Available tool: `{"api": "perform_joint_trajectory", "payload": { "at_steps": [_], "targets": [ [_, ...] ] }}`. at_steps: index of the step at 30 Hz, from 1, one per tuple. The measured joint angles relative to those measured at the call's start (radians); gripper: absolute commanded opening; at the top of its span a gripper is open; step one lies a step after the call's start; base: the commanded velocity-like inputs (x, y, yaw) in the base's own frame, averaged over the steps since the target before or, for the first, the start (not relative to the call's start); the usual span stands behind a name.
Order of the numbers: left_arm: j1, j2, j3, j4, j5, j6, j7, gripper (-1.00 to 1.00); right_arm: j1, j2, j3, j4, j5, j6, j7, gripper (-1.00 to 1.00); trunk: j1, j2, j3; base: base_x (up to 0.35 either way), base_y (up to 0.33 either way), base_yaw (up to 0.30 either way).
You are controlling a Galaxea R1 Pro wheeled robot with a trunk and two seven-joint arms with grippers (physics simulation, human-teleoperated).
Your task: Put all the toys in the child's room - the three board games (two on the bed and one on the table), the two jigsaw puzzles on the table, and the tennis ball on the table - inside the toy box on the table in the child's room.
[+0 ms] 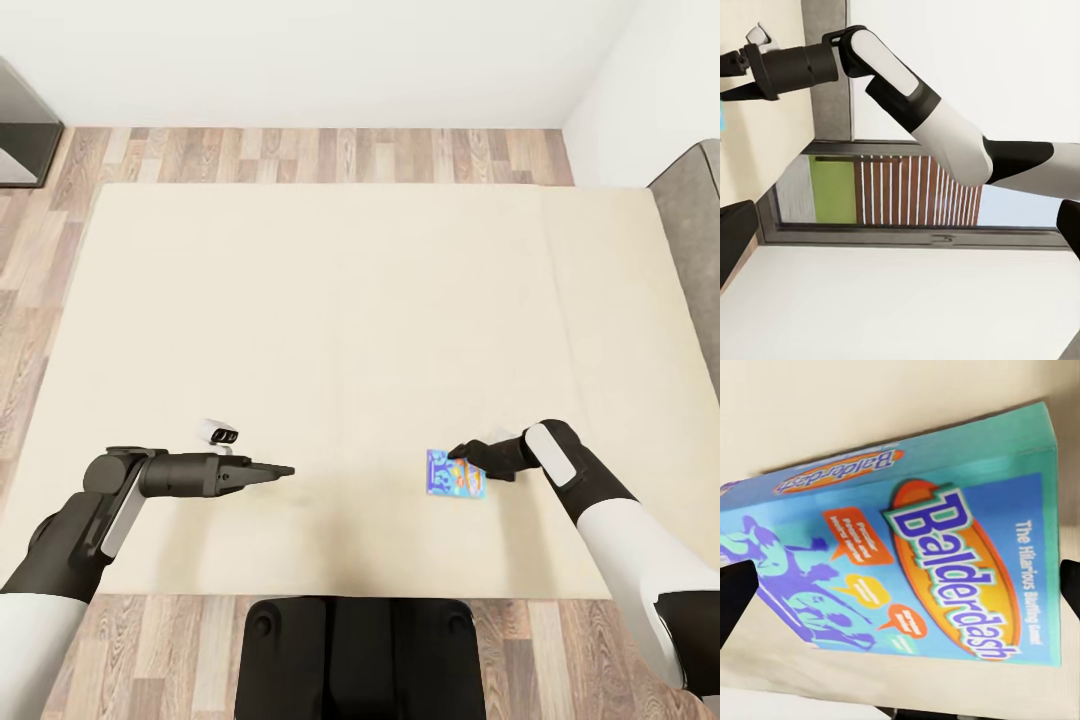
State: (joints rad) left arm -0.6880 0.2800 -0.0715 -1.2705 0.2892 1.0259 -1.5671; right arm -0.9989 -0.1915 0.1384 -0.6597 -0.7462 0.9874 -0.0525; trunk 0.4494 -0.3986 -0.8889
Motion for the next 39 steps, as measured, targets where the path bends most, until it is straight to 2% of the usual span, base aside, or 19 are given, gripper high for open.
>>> {"api": "perform_joint_trajectory", "payload": {
  "at_steps": [5,19,28,33,39],
  "targets": [
    [0.0,0.0,0.0,0.0,0.0,0.0,0.0,1.0,0.0,-0.002,0.0,0.0,0.016,0.001,-0.001,1.0,0.0,0.0,0.0,0.0,0.06,0.0],
    [0.0,0.0,0.0,0.0,0.0,0.0,0.0,1.0,0.0,-0.057,0.0,0.0,0.013,0.001,-0.001,1.0,0.0,0.0,0.0,0.0,0.122,0.0],
    [0.0,0.0,0.0,0.0,0.0,0.0,0.0,1.0,0.0,-0.065,0.0,0.0,0.012,0.001,-0.001,1.0,0.0,0.0,0.0,0.0,0.038,0.0],
    [0.0,0.0,0.0,0.0,0.0,0.0,0.0,1.0,0.0,-0.087,0.0,0.0,0.012,0.001,-0.001,1.0,0.0,0.0,0.0,0.0,0.144,0.0],
    [0.0,0.0,0.0,0.0,0.0,-0.001,0.0,1.0,0.0,-0.094,0.0,-0.001,0.012,0.002,-0.001,1.0,0.0,0.0,0.0,0.0,0.028,0.0]
  ]
}}
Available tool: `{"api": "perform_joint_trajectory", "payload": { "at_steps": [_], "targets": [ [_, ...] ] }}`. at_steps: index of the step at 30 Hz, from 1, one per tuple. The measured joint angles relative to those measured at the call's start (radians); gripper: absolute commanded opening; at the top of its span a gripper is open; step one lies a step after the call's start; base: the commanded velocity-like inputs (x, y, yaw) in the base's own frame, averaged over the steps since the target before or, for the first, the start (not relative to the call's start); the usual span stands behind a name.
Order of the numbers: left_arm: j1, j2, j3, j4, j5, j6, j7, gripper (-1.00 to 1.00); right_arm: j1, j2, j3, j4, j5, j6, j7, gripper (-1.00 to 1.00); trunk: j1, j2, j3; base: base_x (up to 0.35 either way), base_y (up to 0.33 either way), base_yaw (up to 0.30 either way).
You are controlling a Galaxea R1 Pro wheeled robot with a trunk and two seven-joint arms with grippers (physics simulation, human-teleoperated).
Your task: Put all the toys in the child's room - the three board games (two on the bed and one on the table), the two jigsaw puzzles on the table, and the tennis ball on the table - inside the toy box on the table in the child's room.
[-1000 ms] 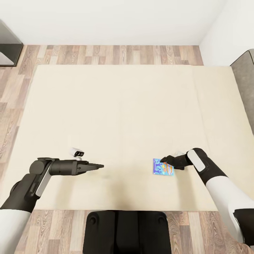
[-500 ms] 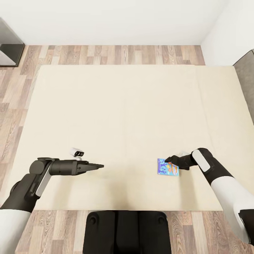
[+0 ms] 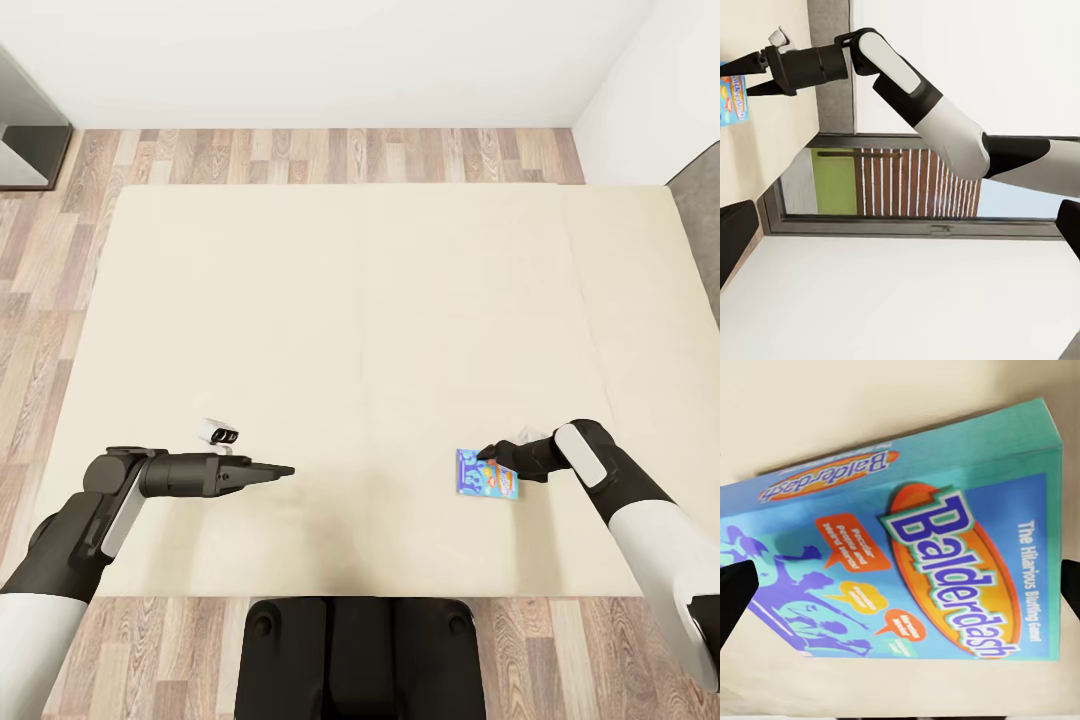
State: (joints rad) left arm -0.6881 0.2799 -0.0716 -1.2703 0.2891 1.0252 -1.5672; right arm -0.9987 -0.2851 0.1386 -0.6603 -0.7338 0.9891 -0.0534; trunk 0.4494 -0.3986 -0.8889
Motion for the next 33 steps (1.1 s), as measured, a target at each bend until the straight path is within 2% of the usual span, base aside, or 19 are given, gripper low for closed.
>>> {"api": "perform_joint_trajectory", "payload": {
  "at_steps": [27,33],
  "targets": [
    [0.0,0.0,-0.001,0.0,0.0,0.001,0.0,1.0,0.0,0.0,0.0,0.0,0.002,-0.001,0.0,1.0,0.0,0.0,0.0,0.0,0.0,0.0],
    [0.0,0.0,-0.001,0.0,0.0,0.001,0.0,1.0,0.0,0.009,0.0,0.0,0.002,-0.001,0.0,1.0,0.0,0.0,0.0,0.0,-0.051,0.0]
  ]
}}
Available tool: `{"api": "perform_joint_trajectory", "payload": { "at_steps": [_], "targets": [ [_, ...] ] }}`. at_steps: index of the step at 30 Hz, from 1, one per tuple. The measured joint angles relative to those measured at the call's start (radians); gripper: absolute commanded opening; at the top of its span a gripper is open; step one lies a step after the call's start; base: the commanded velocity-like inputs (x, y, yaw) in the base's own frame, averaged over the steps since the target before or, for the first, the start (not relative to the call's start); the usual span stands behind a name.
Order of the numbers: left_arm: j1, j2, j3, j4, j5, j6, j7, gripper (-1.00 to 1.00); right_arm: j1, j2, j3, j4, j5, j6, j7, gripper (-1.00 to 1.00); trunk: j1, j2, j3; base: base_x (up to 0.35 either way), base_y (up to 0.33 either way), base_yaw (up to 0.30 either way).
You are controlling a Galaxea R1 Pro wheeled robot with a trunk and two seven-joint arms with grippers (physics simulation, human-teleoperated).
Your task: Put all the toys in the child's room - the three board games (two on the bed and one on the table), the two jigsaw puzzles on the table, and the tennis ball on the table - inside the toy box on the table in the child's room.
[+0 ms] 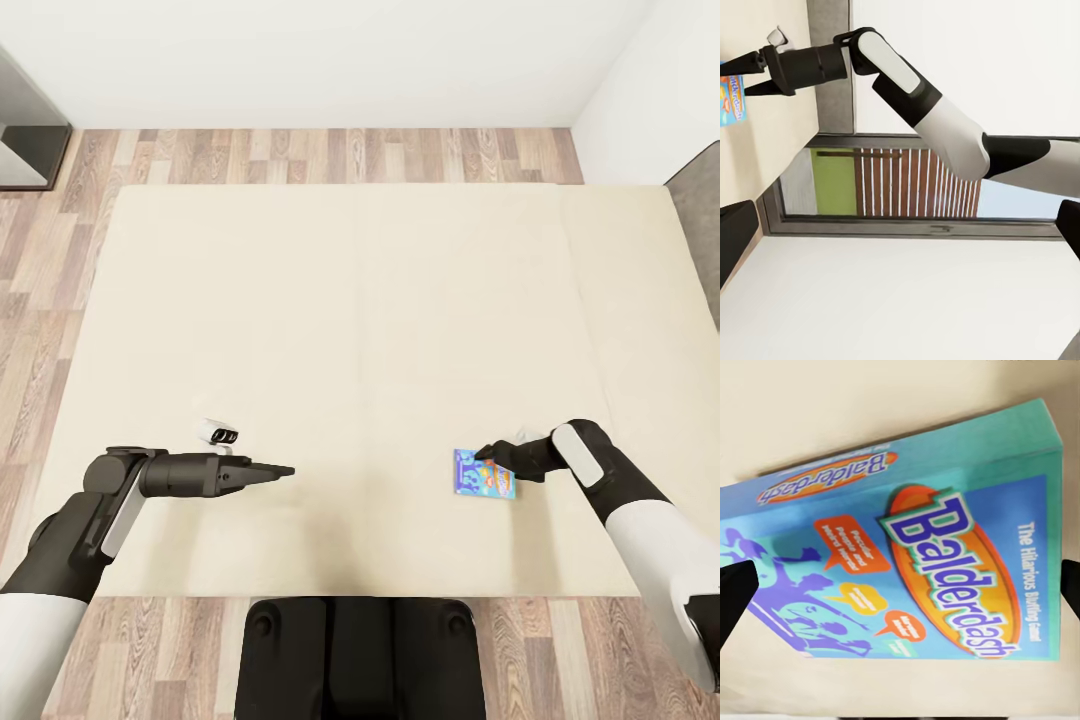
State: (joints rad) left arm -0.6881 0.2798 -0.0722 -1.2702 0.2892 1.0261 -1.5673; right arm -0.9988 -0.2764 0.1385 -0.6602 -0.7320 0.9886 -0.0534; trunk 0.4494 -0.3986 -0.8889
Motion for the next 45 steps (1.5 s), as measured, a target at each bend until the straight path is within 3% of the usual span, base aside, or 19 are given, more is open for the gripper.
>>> {"api": "perform_joint_trajectory", "payload": {
  "at_steps": [28,36,45],
  "targets": [
    [0.0,0.0,0.001,0.0,0.0,0.0,0.0,1.0,0.001,0.003,0.0,0.0,0.0,0.0,0.0,1.0,0.0,0.0,0.0,0.0,-0.003,0.0],
    [0.0,-0.006,0.002,0.0,0.001,0.001,0.0,1.0,0.004,0.043,0.005,-0.007,0.14,-0.01,-0.006,1.0,0.0,0.0,0.0,0.0,0.0,0.0],
    [0.0,-0.014,0.003,0.0,-0.001,0.001,0.0,1.0,0.004,0.037,0.008,-0.003,0.105,-0.044,-0.006,1.0,0.0,0.0,0.0,0.0,0.0,0.0]
  ]
}}
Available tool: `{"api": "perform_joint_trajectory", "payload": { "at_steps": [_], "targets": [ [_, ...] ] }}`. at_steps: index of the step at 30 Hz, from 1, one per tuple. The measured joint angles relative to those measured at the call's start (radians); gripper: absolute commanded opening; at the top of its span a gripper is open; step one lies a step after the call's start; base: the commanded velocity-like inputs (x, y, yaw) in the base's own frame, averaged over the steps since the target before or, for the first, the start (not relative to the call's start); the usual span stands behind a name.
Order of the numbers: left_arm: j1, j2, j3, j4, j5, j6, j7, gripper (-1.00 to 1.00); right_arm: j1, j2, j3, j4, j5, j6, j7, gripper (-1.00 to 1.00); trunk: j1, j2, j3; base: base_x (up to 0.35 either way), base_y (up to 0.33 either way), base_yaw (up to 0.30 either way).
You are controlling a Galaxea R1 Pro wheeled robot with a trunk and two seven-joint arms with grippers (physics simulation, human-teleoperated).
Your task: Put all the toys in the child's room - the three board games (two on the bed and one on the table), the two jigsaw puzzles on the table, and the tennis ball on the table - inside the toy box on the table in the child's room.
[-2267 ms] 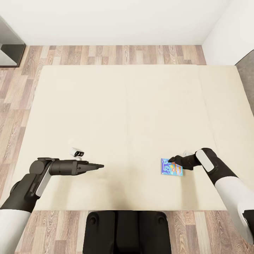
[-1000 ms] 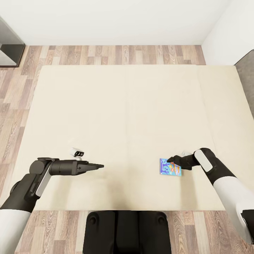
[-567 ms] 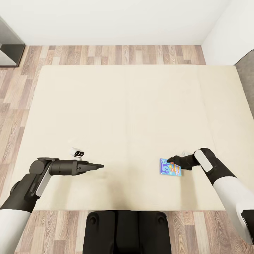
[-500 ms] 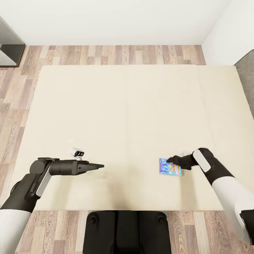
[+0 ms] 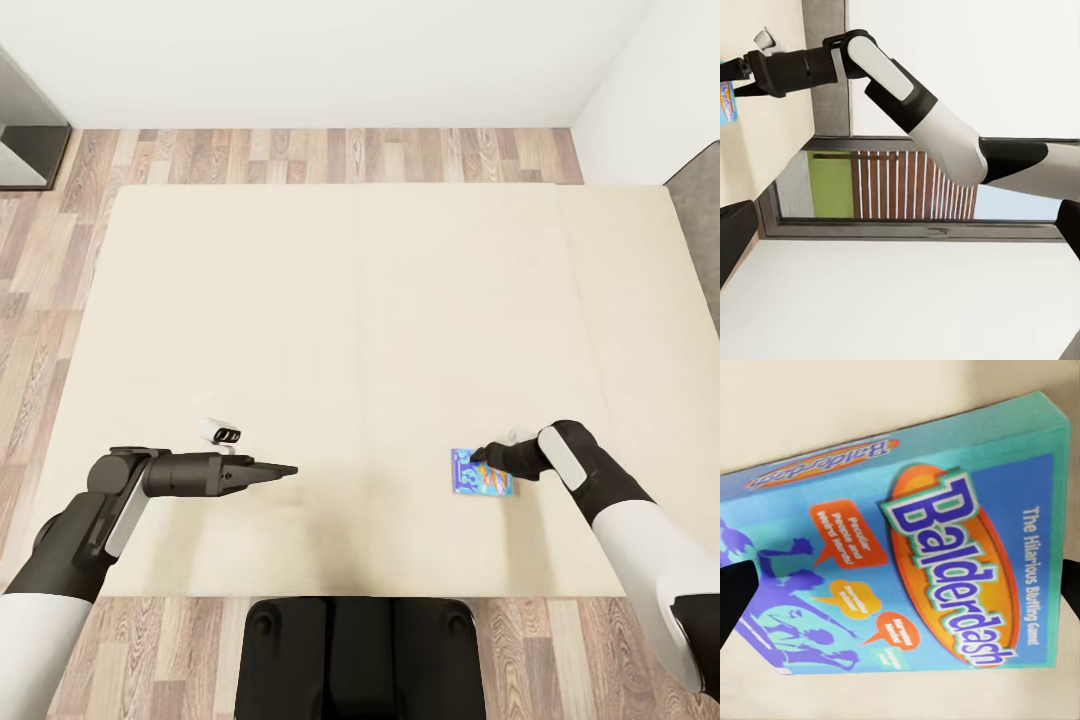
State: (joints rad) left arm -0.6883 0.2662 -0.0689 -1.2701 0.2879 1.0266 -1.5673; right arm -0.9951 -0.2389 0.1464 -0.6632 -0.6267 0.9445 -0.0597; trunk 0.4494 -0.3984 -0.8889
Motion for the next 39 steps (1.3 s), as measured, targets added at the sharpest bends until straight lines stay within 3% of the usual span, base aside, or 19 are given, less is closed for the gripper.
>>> {"api": "perform_joint_trajectory", "payload": {
  "at_steps": [10,17,39],
  "targets": [
    [0.0,0.0,-0.001,0.0,0.0,0.0,0.0,1.0,0.0,-0.001,-0.001,0.0,-0.008,-0.001,-0.001,1.0,0.0,0.0,0.0,0.0,0.0,0.0],
    [0.0,-0.001,-0.001,0.0,-0.001,0.0,0.0,1.0,0.0,0.004,-0.004,0.0,0.012,-0.001,-0.001,1.0,0.0,0.0,0.0,0.0,0.0,0.0],
    [0.0,-0.002,-0.004,0.0,-0.003,0.0,0.0,1.0,-0.001,-0.002,-0.003,-0.001,0.019,-0.001,-0.011,1.0,0.0,0.0,0.0,0.0,0.0,0.0]
  ]
}}
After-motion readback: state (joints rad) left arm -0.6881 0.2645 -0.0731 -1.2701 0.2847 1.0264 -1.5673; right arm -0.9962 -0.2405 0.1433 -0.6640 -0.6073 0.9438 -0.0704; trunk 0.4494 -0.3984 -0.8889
